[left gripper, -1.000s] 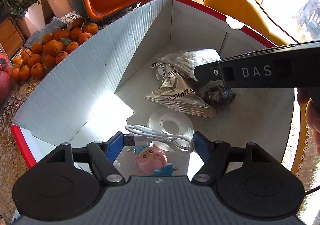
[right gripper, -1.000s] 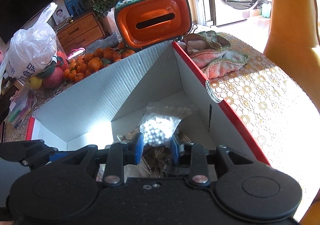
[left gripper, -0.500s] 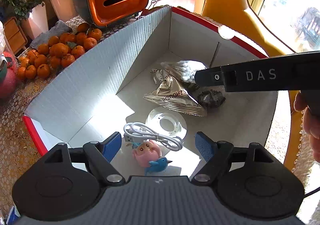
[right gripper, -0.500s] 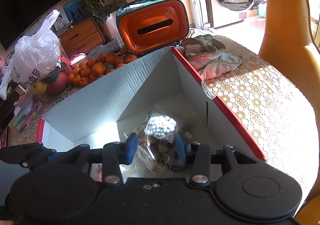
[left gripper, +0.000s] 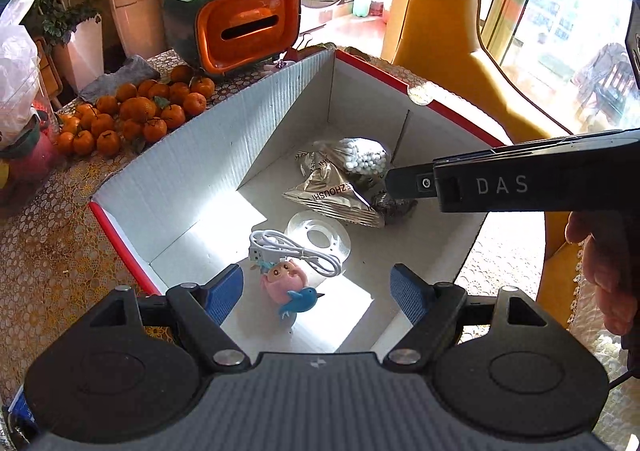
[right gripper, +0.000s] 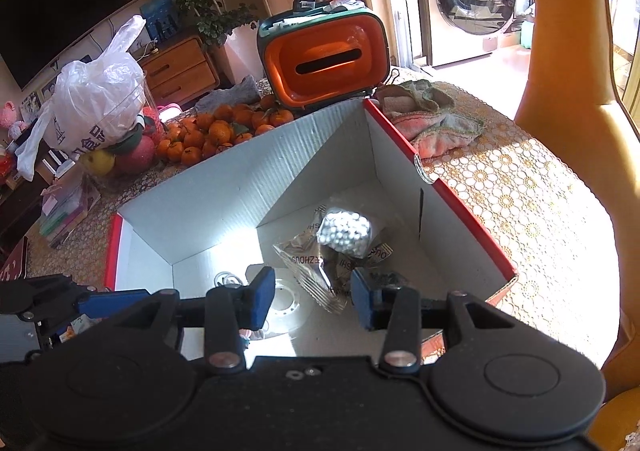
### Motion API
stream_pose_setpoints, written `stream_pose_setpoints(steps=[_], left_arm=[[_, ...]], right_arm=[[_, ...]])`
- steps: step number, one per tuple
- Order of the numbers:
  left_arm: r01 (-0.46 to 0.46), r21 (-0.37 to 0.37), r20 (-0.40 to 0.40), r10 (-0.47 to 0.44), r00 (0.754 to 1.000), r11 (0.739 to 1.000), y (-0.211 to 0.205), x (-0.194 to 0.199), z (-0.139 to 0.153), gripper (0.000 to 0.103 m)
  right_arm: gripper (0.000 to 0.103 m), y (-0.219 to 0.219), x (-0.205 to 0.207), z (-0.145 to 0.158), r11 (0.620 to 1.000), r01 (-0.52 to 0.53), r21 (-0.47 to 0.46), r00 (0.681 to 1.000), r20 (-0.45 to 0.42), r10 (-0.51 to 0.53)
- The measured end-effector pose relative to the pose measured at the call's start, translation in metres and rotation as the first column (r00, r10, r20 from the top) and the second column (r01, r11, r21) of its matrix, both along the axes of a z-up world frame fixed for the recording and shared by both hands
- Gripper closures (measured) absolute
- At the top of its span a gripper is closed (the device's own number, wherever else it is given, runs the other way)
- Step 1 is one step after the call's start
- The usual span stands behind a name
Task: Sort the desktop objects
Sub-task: 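Withdraw both tools from the box back toward the table items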
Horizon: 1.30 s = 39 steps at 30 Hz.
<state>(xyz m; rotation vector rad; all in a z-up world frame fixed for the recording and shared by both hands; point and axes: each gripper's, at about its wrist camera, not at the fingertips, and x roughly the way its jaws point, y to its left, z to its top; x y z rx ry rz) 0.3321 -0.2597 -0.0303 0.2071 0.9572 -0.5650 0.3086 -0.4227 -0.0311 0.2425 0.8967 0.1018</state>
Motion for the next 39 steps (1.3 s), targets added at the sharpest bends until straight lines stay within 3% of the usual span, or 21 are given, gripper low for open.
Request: stream_pose_setpoints(steps=[10,12,18,26,29,31,39], left_arm=[[-0.013,-0.035,0.026,0.014,1.0,0.999,0.018,-0.026,0.014,0.023],[-0.019,-0.042,0.031,0.021,0.999,0.999,0.022,-0.03,0.017,0.023],[-0.025,-0.074,0.052,0.029,0.998,0.997,0.031,-0.047,0.026,0.023],[-0.089,-0.173,0.047,0.099,0.994,0.981,0.057,-0.073,0.034,0.022],[-0.102,-0.175,0.066,0.115,0.991,0.979,0.064,-0.083,0.036,0.021],[-0.114,-0.181,0.076,0.129,0.989,0.977,0.07,-0.089,0.038,0.02],[-0.119,-0.192,0.11,0.142,0.984,0.974,0.085,-0.112,0.042,0.02]], right_arm=[[0.061,0.012,-0.02,0.009,1.0,-0.017,-0.007,1.0,0.003,0.017],[0.053,0.014,-0.024,0.011,1.0,-0.016,-0.008,1.0,0.005,0.016],[0.05,0.019,-0.036,0.016,1.0,-0.015,-0.005,1.0,0.022,0.015],[0.048,0.029,-0.06,0.026,0.999,-0.041,-0.02,0.997,0.07,0.042],[0.047,0.036,-0.069,0.029,0.998,-0.062,-0.034,0.994,0.091,0.064],[0.04,0.042,-0.077,0.031,0.997,-0.07,-0.041,0.991,0.109,0.074],[0.039,0.05,-0.1,0.037,0.998,-0.069,-0.014,0.988,0.14,0.07]])
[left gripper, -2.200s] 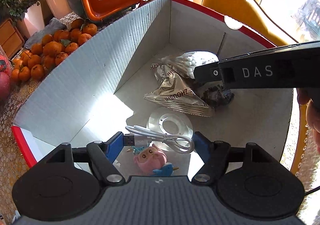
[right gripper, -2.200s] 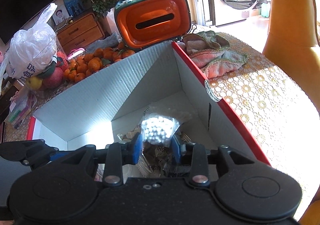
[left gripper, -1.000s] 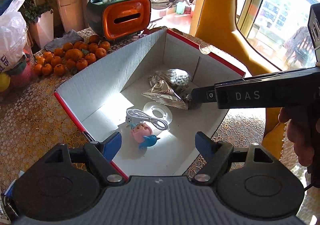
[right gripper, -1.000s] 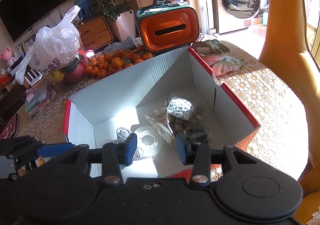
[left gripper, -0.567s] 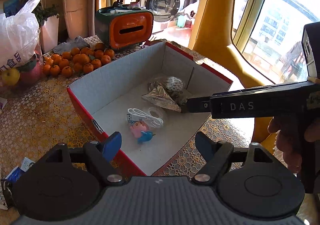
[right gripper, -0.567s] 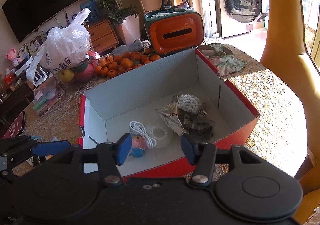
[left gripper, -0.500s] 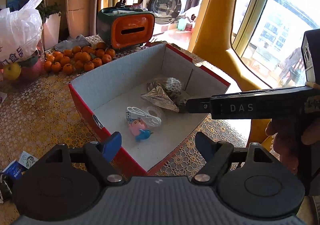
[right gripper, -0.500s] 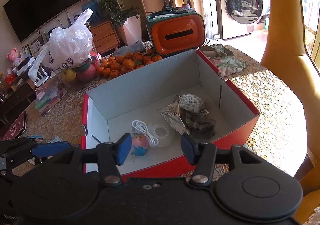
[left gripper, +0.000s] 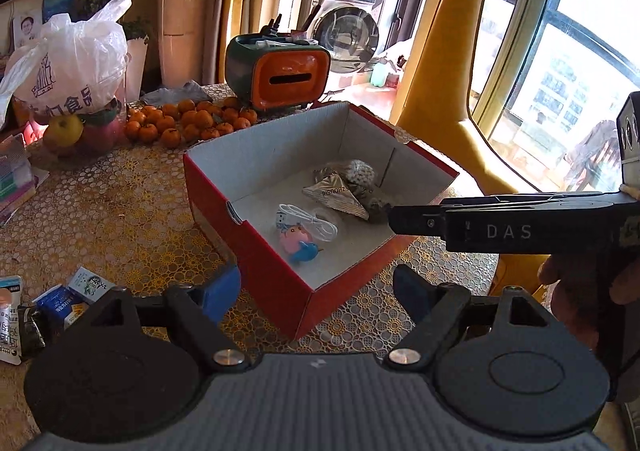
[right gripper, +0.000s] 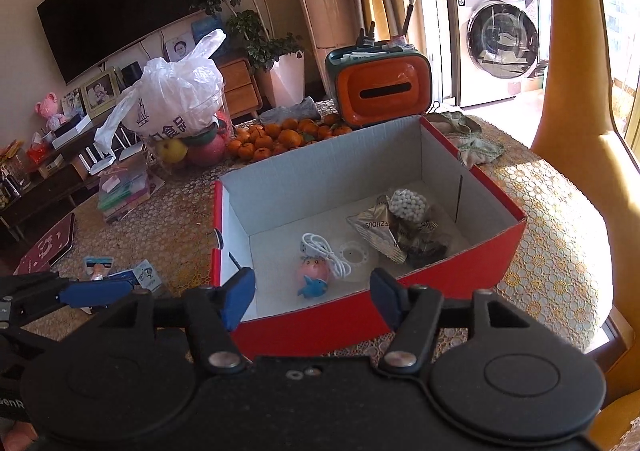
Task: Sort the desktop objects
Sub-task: 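Withdraw both tools from the box back toward the table items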
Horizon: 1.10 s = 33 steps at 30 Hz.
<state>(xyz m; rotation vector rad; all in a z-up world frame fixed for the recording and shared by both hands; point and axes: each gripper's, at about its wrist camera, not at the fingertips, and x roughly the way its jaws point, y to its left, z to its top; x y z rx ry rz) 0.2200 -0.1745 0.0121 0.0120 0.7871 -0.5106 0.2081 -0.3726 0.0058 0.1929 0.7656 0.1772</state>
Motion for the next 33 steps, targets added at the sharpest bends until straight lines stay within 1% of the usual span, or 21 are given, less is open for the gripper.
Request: stream_pose_setpoints(steps=[2,6,10,13,15,20,27,33], left_arm=[[-0.007,-0.007,0.005,0.007,1.0,1.0,0.004,-0.007,-0.001,0.017],[-0.017,-0.02,0.018,0.018,1.0,1.0,0.013,-0.018,-0.001,0.015],[-0.023,-0.032,0.023,0.024,0.999,0.999,0.022,-0.03,-0.002,0.002],[-0.017,-0.062,-0.001,0.017,1.0,0.998,0.03,-0.036,-0.005,0.002],[-0.028,-0.052,0.008,0.028,1.0,0.998,0.035,-0.041,-0.007,0.002],[-0.06,-0.033,0.031,0.061,0.998,0.998,0.051,-0.053,-0.007,0.001],[-0.117,-0.018,0.063,0.118,0.991,0.993,0.075,-0.07,-0.004,0.001],[-0.172,-0.027,0.084,0.174,0.981,0.985,0.097,-0.08,-0.004,0.0]], right_arm=[[0.038,0.002,-0.006,0.0,1.0,0.005,0.004,1.0,0.004,-0.005],[0.036,0.006,-0.022,0.002,1.0,0.004,-0.001,1.0,0.016,-0.004],[0.035,0.012,-0.037,0.004,1.0,-0.011,0.009,1.0,0.021,0.011],[0.035,0.018,-0.047,0.007,1.0,-0.012,-0.001,0.999,0.037,0.012],[0.034,0.021,-0.056,0.009,1.0,-0.008,-0.013,0.998,0.055,0.009],[0.034,0.034,-0.071,0.012,0.997,0.011,-0.076,0.995,0.099,-0.003],[0.034,0.057,-0.086,0.014,0.995,-0.035,-0.091,0.99,0.136,0.047],[0.034,0.079,-0.092,0.013,0.991,-0.101,-0.087,0.982,0.15,0.113]])
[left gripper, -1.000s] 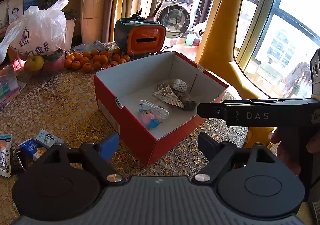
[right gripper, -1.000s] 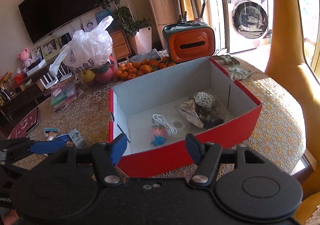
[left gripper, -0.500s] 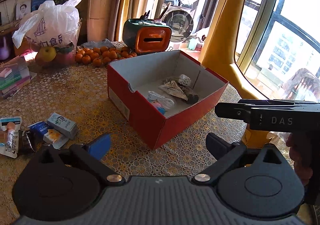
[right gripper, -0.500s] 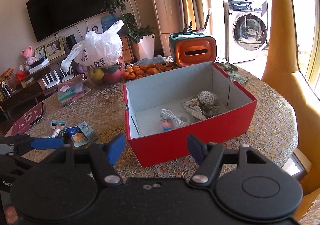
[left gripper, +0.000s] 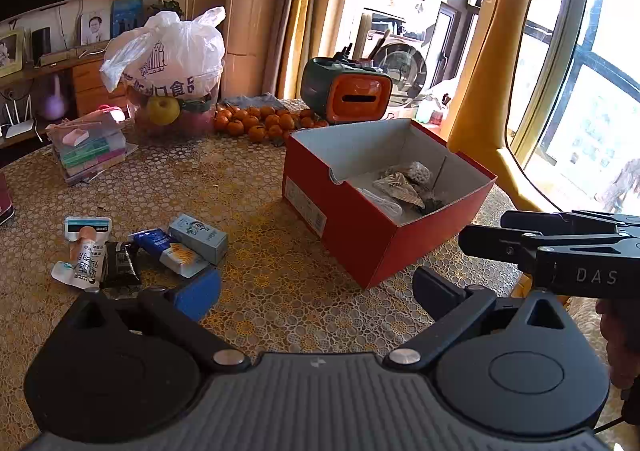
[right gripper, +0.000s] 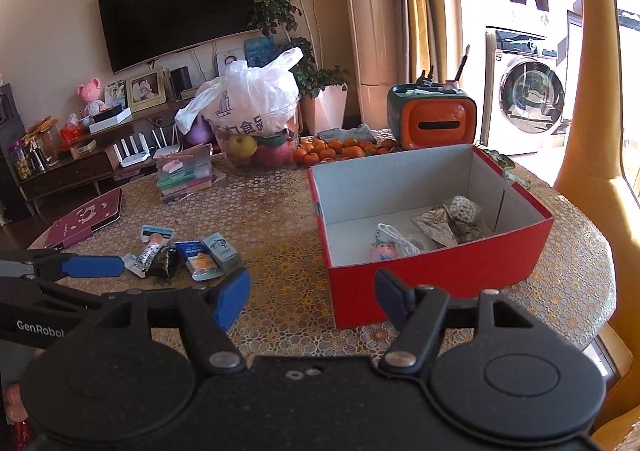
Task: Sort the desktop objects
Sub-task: 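Withdraw both tools from the box back toward the table items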
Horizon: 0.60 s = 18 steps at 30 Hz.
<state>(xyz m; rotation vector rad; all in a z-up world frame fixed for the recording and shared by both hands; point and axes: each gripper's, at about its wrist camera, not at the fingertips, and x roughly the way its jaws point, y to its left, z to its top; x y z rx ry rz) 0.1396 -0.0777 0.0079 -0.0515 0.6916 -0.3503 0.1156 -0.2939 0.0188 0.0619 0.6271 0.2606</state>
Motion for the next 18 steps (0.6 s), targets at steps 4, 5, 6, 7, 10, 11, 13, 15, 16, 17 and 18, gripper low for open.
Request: stream_pose_setpoints(steps=[4,5,6,7,10,11,13,15,16,17,18], left_arm=[[-0.028,0.008,0.02,0.027,0.999,1.0,0.013,-0.007,0.0,0.0],[-0.032,0.007,0.022,0.031,0.999,0.999,0.016,-0.008,0.0,0.0],[-0.036,0.005,0.022,0.036,0.999,0.999,0.02,-0.01,0.0,0.0],[-0.042,0.002,0.023,0.042,0.999,0.999,0.024,-0.011,0.0,0.0],[-0.052,0.015,0.03,0.052,0.998,0.999,0.033,-0.016,0.001,0.0],[-0.057,0.017,0.033,0.057,0.998,0.998,0.036,-0.017,0.001,0.0],[-0.072,0.021,0.036,0.071,0.997,0.997,0.043,-0.019,0.001,0.0],[-0.087,0.016,0.029,0.086,0.996,0.996,0.05,-0.02,0.0,0.0],[-0.094,0.013,0.023,0.094,0.995,0.995,0.053,-0.02,-0.001,0.0],[-0.1,0.007,0.02,0.1,0.995,0.995,0.057,-0.02,-0.002,0.0],[-0.113,0.001,0.019,0.113,0.993,0.994,0.061,-0.02,-0.003,0.0]], right_arm=[[0.034,0.016,-0.004,-0.003,0.999,-0.039,-0.021,0.999,0.012,0.04],[0.034,0.02,-0.004,-0.004,0.998,-0.048,-0.026,0.999,0.015,0.049],[0.034,0.023,-0.004,-0.005,0.998,-0.057,-0.03,0.998,0.017,0.057],[0.034,0.027,-0.004,-0.005,0.997,-0.066,-0.032,0.998,0.019,0.067],[0.034,0.036,-0.005,-0.008,0.996,-0.087,-0.029,0.996,0.024,0.088],[0.034,0.039,-0.005,-0.009,0.995,-0.092,-0.03,0.995,0.026,0.093],[0.034,0.044,-0.003,-0.01,0.994,-0.102,-0.033,0.994,0.027,0.103],[0.034,0.049,-0.002,-0.012,0.993,-0.114,-0.037,0.993,0.026,0.115],[0.034,0.051,-0.001,-0.013,0.992,-0.119,-0.039,0.992,0.025,0.121],[0.034,0.054,0.001,-0.015,0.991,-0.126,-0.043,0.992,0.021,0.127],[0.034,0.057,0.001,-0.016,0.99,-0.131,-0.046,0.991,0.019,0.132]])
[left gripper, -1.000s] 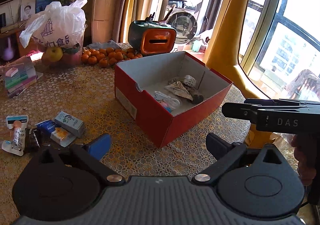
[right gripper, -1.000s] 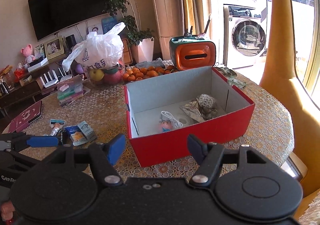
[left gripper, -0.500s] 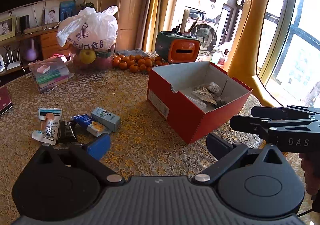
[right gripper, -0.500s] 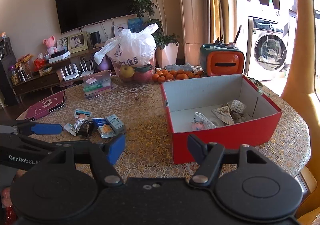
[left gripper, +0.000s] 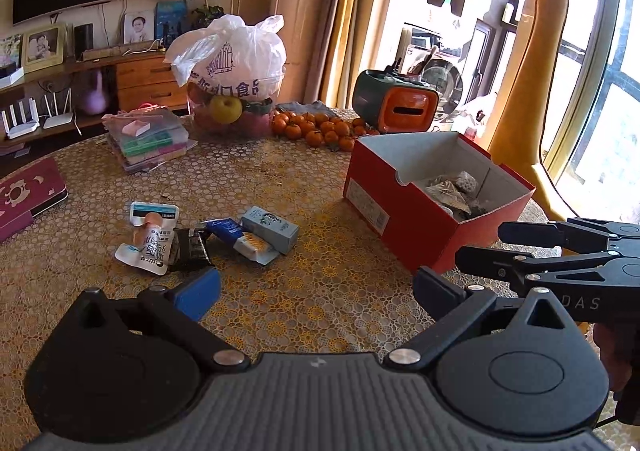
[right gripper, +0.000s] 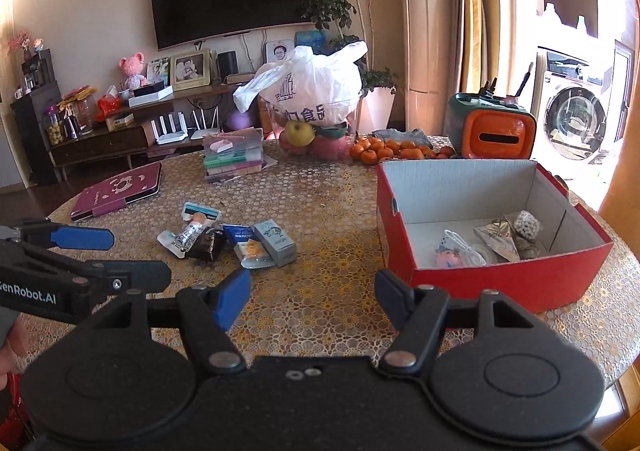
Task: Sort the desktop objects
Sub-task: 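Grasp the black snack bag with the left tool while the right tool grasps the white-green box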
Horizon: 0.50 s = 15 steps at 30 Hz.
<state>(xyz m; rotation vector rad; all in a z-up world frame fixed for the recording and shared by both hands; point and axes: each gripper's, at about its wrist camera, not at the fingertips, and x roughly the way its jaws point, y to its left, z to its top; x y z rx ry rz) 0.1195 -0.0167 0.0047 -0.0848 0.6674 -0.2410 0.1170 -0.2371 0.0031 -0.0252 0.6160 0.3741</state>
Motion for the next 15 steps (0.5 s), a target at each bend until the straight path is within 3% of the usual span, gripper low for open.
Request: stream_pose_setpoints(steps=[15], left_arm=[[-0.141,-0.009,0.038,0.141,0.989,0.99,0.058,0.014,-0.011,0.0]], right_arm=[[0.034,0.034,0.024,-0.013,0.998,-0.068,-0.015,0.998,-0.002,0.068]])
